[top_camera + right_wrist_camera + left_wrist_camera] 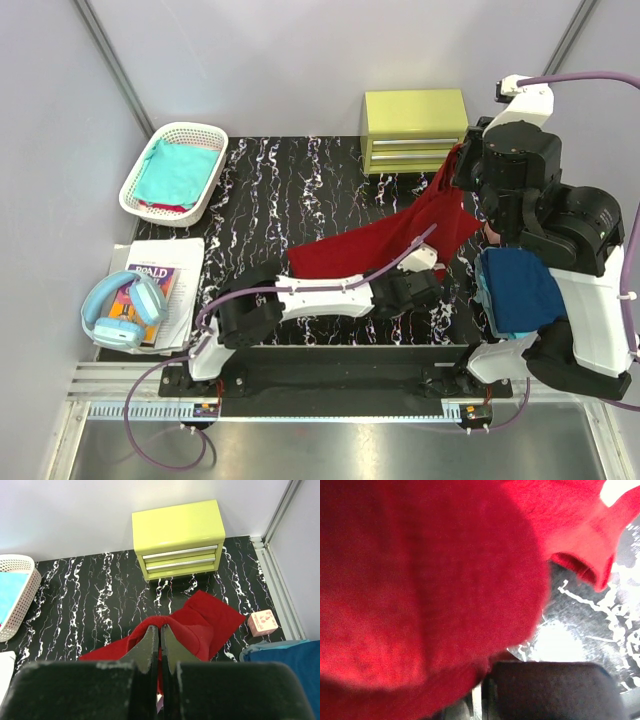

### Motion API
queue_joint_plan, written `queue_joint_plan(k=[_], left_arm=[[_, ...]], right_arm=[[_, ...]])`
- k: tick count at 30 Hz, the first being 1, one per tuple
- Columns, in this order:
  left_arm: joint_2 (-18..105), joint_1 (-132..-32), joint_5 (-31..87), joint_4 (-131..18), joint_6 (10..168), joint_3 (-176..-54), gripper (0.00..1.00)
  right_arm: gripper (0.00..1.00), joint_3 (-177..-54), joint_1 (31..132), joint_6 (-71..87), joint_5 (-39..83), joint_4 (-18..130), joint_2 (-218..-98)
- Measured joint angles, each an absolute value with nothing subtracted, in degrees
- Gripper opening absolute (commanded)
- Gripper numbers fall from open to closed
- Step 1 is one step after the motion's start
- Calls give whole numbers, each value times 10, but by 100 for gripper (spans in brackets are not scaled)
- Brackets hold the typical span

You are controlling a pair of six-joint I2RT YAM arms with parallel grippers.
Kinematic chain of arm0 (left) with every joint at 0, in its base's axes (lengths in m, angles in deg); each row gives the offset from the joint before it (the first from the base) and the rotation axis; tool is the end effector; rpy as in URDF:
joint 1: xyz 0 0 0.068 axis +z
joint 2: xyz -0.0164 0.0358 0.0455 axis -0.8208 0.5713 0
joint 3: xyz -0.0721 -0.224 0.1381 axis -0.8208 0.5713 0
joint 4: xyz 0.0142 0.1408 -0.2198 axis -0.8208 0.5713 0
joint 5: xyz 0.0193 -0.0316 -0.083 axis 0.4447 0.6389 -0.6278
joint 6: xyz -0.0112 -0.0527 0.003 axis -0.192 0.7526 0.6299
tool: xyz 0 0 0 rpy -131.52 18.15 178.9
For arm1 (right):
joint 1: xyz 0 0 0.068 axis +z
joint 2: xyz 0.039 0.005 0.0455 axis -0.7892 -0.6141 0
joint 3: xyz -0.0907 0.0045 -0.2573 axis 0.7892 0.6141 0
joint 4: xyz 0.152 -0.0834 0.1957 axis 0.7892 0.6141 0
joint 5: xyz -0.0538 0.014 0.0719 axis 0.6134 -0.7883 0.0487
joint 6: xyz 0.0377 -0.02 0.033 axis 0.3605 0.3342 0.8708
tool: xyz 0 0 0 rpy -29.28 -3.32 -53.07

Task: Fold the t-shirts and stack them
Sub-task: Flatten out the tshirt

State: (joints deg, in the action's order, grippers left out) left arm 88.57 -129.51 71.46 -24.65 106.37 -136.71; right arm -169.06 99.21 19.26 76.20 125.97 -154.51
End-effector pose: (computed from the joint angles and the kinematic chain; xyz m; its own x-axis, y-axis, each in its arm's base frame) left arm 0.1430 -0.4336 0.2019 -0.5319 0.4443 -0.7209 0.5027 0.8507 0.1534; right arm 0.1286 0.1001 0.5693 -0.2161 0.0807 -0.9730 0.0393 0.9965 0.0740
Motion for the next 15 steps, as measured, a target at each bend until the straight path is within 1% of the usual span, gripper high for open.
queue_joint_plan(k=[3, 6, 10, 15], left_arm=[[863, -1297, 718, -250, 1073, -1323, 0], [805, -1296, 731, -236, 1092, -1254, 0], [675, -1296, 766, -166, 1146, -1183, 0], [489, -1286, 836, -51, 1216, -1182, 0]], right_arm=[[0, -1685, 992, 193, 762, 1260, -1545], [0, -1681, 992, 192, 762, 1260, -1545], [0, -1677, 992, 192, 767, 1254, -1545], [0, -1643, 992, 193, 771, 1227, -1545]])
